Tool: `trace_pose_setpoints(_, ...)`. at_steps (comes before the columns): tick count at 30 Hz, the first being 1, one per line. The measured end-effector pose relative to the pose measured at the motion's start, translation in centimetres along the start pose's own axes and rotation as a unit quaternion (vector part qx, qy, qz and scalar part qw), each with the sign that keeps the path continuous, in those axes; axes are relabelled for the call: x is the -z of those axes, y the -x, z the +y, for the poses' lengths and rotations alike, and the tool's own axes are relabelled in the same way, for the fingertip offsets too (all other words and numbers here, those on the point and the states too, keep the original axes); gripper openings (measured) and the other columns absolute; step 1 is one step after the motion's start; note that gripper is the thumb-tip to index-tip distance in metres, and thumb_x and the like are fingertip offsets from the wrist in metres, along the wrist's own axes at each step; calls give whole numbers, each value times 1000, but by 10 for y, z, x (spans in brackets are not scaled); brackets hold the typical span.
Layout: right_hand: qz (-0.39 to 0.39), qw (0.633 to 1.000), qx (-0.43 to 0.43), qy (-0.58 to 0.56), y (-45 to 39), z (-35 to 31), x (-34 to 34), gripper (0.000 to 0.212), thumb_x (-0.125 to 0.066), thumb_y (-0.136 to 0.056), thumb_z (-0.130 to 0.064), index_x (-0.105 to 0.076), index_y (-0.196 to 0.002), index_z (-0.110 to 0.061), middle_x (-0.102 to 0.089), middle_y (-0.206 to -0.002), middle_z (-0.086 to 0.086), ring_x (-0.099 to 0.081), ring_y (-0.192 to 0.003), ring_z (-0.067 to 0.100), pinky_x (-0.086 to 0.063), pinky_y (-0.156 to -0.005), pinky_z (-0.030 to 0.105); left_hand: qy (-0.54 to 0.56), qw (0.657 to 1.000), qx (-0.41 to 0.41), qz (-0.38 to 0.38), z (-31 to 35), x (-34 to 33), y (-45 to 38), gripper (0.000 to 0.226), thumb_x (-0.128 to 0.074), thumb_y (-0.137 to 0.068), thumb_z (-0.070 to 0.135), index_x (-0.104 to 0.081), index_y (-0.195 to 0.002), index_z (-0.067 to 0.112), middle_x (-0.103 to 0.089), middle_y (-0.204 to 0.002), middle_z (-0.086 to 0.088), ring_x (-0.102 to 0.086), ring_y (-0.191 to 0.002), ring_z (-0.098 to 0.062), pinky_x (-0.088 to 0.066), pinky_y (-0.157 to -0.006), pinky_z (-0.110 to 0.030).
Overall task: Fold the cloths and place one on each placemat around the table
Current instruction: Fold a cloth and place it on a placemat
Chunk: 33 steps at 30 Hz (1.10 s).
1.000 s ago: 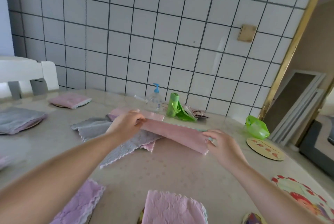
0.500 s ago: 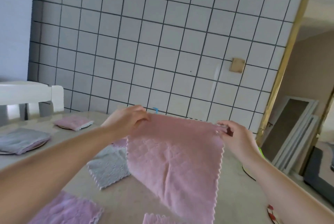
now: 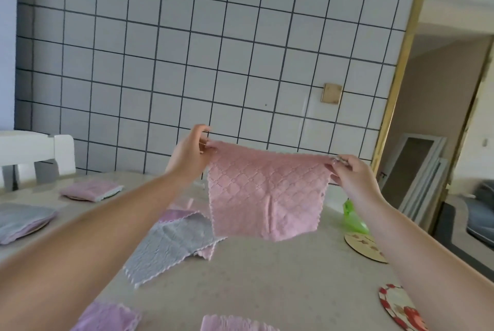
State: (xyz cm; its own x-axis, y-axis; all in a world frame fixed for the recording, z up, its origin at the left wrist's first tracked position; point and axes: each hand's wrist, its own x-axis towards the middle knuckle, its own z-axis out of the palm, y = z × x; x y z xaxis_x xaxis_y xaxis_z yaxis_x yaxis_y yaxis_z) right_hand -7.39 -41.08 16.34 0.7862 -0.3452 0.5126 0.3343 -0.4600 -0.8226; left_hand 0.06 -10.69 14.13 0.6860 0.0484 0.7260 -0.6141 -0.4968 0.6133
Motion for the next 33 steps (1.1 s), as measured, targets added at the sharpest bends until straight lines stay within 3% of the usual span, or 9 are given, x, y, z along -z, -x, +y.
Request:
trace_pose_setpoints(3,10,999,16,31,11,16,13,14,-50,-93,-16,-60,-87,-26,-66,-90,-8,-65,-97,21,-48,-94,47,-9,999,-20,-29,1,-8,12,10,-60,-89,14,-59,-87,24,-59,-74,10,-51,-62,-2,-37,-58,-20)
trace_pose_setpoints(8,-7,993,13,113,47,62,26,11,-52,-92,-18,-62,-96,-19,-64,-80,-9,-62,-79,33,-49,-71,39,25,995,35,-92,-23,-29,61,10,-54,-92,17,-62,-97,21,-64,-85,9,-59,-76,-3,-46,-69,-19)
trace_pose_setpoints(14,-93,978,-52,177,89,122,39,19,-52,-93,-19,-59,-76,-24,-66,-65,-3,-68,-66,20,-53,-62,37,23,973,95,-210,-64,-50,129,15,-54,-86,21,-51,-74,13,-49,-62,4,-45,-57,-11,-39,-59,-33)
trace_pose_setpoints(17,-160,949,-83,259,106,138,41,18,-51,-93,-29,-61,-81,-21,-58,-56,-4,-49,-46,11,-38,-46,22,27,961,111,-252,-81,-55,150,19,-53,-86,16,-47,-68,16,-44,-54,10,-43,-55,-13,-38,-57,-35)
trace_pose_setpoints(21,-201,926,-119,298,116,162,36,17,-52,-93,-32,-63,-85,-21,-64,-68,-3,-45,-48,5,-35,-47,14,-19,949,113,-295,-94,-63,165,11,-56,-88,19,-57,-78,13,-49,-60,5,-46,-56,-12,-38,-58,-32)
trace_pose_setpoints(24,-199,917,-131,321,113,173,29,15,-51,-93,-33,-63,-92,-25,-65,-74,-10,-53,-56,2,-35,-50,13,-62,944,101,-308,-100,-73,166,18,-55,-89,17,-49,-73,24,-48,-65,9,-45,-61,-9,-34,-59,-28)
trace_pose_setpoints(26,-186,913,-134,337,108,179,24,15,-50,-93,-33,-64,-91,-27,-66,-76,-10,-58,-62,6,-37,-51,17,-77,942,128,-302,-102,-80,163,8,-56,-89,17,-53,-92,22,-55,-79,7,-52,-73,-10,-37,-63,-26)
trace_pose_setpoints(29,-166,915,-141,338,96,190,13,21,-48,-94,-32,-64,-84,-24,-67,-74,-3,-58,-63,11,-40,-53,24,-81,940,165,-289,-109,-91,157,38,-57,-88,18,-45,-124,19,-57,-85,6,-56,-79,-14,-41,-70,-28)
trace_pose_setpoints(33,-132,935,-163,286,78,205,-4,26,-46,-94,-28,-63,-79,-15,-67,-75,9,-54,-61,16,-37,-55,28,-97,940,176,-277,-117,-104,146,48,-53,-91,24,-33,-135,22,-61,-99,0,-60,-90,-22,-48,-84,-38)
